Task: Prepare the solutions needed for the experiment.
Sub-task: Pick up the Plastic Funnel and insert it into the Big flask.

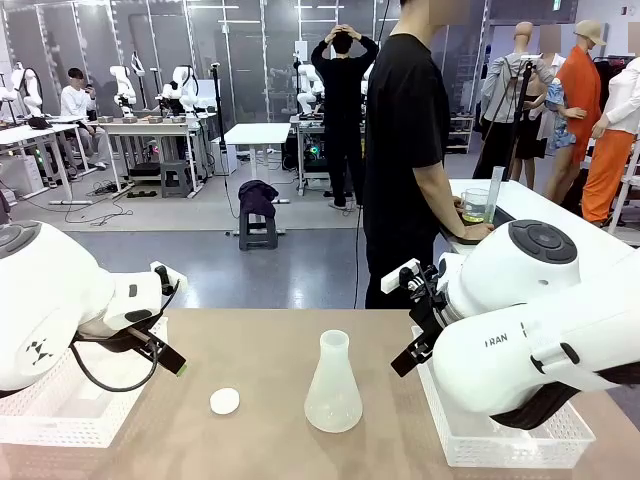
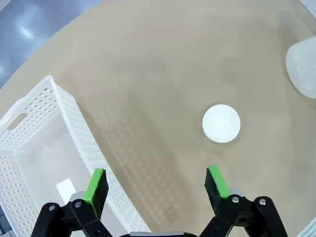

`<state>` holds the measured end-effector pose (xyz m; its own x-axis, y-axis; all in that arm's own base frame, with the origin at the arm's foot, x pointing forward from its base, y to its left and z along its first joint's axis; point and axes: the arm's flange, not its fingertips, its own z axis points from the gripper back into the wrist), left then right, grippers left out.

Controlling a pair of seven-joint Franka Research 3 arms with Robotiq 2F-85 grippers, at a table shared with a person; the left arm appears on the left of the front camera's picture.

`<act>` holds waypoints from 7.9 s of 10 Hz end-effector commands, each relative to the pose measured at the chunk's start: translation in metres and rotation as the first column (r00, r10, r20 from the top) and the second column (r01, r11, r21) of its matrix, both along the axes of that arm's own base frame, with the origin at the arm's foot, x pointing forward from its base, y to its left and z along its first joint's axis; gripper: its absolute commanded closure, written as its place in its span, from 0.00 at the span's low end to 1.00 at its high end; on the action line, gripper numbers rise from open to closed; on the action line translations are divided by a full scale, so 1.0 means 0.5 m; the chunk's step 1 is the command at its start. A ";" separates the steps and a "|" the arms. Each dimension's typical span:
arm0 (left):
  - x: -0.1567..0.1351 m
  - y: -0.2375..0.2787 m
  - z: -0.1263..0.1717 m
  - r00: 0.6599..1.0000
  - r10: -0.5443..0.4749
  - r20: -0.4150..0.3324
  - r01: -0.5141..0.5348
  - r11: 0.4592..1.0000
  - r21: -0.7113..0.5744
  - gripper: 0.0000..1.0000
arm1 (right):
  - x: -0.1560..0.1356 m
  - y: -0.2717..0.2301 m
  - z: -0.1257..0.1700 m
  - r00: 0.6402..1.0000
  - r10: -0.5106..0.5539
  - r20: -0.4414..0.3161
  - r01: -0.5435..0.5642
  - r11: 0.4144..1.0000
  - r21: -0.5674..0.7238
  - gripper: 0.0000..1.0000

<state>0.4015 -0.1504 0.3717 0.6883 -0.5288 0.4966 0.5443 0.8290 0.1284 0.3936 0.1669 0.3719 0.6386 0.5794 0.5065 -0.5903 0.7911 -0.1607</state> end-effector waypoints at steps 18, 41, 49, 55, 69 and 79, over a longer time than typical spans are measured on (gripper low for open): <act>-0.021 0.035 0.082 0.999 -0.001 -0.050 -0.009 0.983 -0.186 0.00 | -0.032 -0.044 0.109 0.997 -0.061 -0.050 0.068 0.988 0.136 0.00; 0.050 0.317 0.025 0.849 -0.389 -0.359 -0.339 0.122 -0.933 0.00 | 0.071 -0.192 0.170 0.974 0.216 -0.063 -0.170 0.890 0.423 0.00; 0.036 0.310 0.002 0.825 -0.387 -0.411 -0.390 0.136 -0.911 0.00 | 0.092 -0.156 0.169 0.861 0.509 0.005 -0.507 0.860 -0.059 0.00; 0.039 0.310 0.000 0.828 -0.373 -0.418 -0.392 0.148 -0.908 0.00 | 0.150 -0.213 0.150 0.674 0.697 -0.246 -0.708 0.513 -0.486 0.00; 0.039 0.310 0.000 0.828 -0.373 -0.418 -0.392 0.148 -0.908 0.00 | 0.250 -0.206 0.093 0.470 0.758 -0.452 -0.883 0.405 -0.238 0.00; 0.039 0.310 0.000 0.828 -0.373 -0.418 -0.392 0.148 -0.908 0.00 | 0.317 -0.203 -0.019 0.336 0.789 -0.515 -0.913 0.407 0.028 0.00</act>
<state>0.4208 0.0046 0.3711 0.9768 0.1207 0.1769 0.1735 0.0382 -0.9841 0.5429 0.0655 0.3587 -0.1672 0.9812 0.0961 -0.9694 -0.1814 0.1656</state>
